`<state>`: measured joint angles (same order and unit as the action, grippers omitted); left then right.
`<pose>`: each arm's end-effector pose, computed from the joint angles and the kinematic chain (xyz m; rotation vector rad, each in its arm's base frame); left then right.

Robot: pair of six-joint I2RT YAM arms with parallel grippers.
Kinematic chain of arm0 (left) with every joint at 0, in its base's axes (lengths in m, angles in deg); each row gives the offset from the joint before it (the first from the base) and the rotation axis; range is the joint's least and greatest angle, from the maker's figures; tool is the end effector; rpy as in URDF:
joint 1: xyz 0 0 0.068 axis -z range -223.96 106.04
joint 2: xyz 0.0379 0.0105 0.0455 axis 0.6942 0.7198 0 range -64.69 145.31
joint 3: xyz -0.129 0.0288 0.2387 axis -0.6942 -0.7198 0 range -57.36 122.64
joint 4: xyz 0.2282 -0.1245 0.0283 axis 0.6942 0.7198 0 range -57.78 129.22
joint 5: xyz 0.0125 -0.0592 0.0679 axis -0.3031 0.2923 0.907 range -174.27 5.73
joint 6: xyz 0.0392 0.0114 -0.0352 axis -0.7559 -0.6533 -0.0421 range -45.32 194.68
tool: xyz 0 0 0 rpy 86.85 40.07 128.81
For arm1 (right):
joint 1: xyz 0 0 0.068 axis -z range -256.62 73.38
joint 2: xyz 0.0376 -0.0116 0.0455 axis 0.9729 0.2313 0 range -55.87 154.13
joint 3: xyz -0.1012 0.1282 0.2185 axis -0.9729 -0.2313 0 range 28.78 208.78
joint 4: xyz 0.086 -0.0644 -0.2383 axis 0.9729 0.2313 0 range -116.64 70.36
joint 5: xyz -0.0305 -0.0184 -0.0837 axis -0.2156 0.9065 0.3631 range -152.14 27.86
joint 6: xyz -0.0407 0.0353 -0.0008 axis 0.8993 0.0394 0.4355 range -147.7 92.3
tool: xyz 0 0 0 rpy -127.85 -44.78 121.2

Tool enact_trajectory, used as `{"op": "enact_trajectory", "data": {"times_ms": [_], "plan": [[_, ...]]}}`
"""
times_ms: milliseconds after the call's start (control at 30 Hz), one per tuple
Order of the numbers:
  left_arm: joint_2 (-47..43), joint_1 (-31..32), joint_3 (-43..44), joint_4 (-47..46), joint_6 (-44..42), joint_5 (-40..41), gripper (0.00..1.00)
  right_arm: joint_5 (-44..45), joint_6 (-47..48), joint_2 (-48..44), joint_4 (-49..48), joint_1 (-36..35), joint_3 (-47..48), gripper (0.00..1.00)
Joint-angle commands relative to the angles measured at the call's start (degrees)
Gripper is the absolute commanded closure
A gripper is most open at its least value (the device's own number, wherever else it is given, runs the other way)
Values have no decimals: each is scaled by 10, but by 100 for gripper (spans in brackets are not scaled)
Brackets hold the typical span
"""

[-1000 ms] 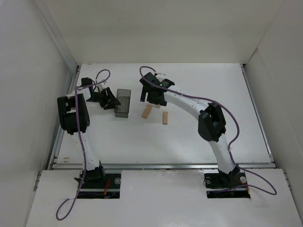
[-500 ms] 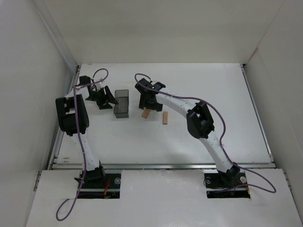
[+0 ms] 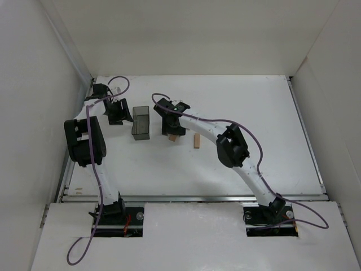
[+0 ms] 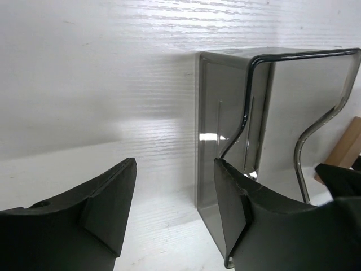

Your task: Build the wood block tower

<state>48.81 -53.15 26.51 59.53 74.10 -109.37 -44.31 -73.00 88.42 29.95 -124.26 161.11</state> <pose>0.4229 0.0530 0.1977 -0.0227 2.4960 -0.4895 0.3624 0.3812 0.1751 0.0247 2.6618 0.0780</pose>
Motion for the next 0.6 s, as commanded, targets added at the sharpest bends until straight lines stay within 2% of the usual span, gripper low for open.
{"op": "enact_trajectory", "data": {"times_ms": [0, 33, 67, 200, 233, 300, 333, 367, 433, 467, 500, 567], "plan": [[-33, 4, 19, 17, -20, 22, 46, -9, 13, 16, 7, 2, 23, 36], [-38, 4, 19, 17, -25, 23, 46, -9, 20, 16, 7, 2, 23, 40], [-38, 4, 19, 17, -25, 28, 46, -9, 21, 16, 7, 2, 23, 48], [-49, 9, 30, 22, -31, 34, 46, -19, 87, -2, -16, 2, -5, 62], [-49, 9, 30, 22, -37, 34, 46, -44, 150, -12, -46, 2, -19, 64], [-55, 9, 36, 22, -43, 34, 46, -52, 218, -51, -69, 2, -72, 73], [-55, 9, 36, 22, -43, 40, 46, -43, 285, -67, -78, 2, -91, 85], [-62, 9, 36, 22, -43, 40, 46, -34, 323, -82, -93, 2, -111, 92], [-62, 9, 42, 22, -50, 45, 46, -24, 405, -134, -111, -6, -183, 94], [-62, 9, 42, 22, -50, 45, 46, -24, 496, -152, -130, -14, -212, 94], [-67, 9, 48, 22, -50, 45, 46, -24, 540, -169, -138, -19, -266, 96], [-67, 9, 53, 28, -55, 45, 46, -45, 632, -215, -149, -19, -312, 97]]}}
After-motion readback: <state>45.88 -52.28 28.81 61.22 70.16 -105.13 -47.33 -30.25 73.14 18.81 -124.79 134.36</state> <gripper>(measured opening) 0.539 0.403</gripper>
